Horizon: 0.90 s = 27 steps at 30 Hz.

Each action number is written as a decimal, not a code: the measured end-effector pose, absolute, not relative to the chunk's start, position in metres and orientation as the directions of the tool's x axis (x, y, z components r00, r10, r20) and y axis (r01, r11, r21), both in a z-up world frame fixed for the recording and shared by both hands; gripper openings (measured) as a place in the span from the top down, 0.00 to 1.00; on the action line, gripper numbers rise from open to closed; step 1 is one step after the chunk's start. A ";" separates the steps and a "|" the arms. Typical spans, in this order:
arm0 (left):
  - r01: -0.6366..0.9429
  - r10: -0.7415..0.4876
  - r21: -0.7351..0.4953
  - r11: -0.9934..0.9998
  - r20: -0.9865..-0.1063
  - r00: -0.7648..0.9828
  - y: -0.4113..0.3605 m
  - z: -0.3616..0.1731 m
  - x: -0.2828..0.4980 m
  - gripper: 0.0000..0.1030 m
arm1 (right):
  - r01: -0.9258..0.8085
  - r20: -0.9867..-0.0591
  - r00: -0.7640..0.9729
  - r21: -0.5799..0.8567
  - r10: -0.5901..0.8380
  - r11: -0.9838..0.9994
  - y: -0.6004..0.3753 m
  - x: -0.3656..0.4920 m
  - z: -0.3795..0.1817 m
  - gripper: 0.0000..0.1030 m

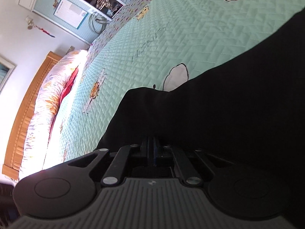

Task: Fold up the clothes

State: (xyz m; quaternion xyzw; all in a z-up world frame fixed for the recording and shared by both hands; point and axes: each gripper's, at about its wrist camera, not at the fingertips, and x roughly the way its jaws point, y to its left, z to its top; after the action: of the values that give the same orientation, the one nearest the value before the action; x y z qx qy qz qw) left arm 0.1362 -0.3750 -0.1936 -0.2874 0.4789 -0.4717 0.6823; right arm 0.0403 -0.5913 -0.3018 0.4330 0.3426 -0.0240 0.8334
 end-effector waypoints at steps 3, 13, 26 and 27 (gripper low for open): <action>0.334 -0.900 -0.846 0.416 -0.436 0.017 -0.414 -0.203 0.167 0.30 | 0.368 -0.581 0.791 0.702 0.191 0.610 -0.589 0.028 -0.302 0.98; 0.254 -0.716 -0.732 0.633 -0.678 -0.170 -0.469 -0.261 0.197 0.86 | 0.394 -0.643 0.764 0.532 0.054 0.749 -0.559 0.033 -0.304 1.00; 0.310 -0.665 -0.669 0.675 -0.734 -0.136 -0.473 -0.271 0.205 0.97 | 0.384 -0.681 0.725 0.529 0.108 0.757 -0.527 -0.053 -0.292 1.00; 0.312 -0.665 -0.668 0.675 -0.735 -0.134 -0.473 -0.271 0.205 0.97 | 0.382 -0.681 0.723 0.534 0.116 0.754 -0.523 -0.066 -0.291 1.00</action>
State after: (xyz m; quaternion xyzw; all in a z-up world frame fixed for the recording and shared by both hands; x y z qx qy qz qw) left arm 0.2053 -0.4734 -0.2714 -0.1359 0.6505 -0.3793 0.6438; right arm -0.0661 -0.5231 -0.2914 0.3421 0.3639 -0.0770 0.8629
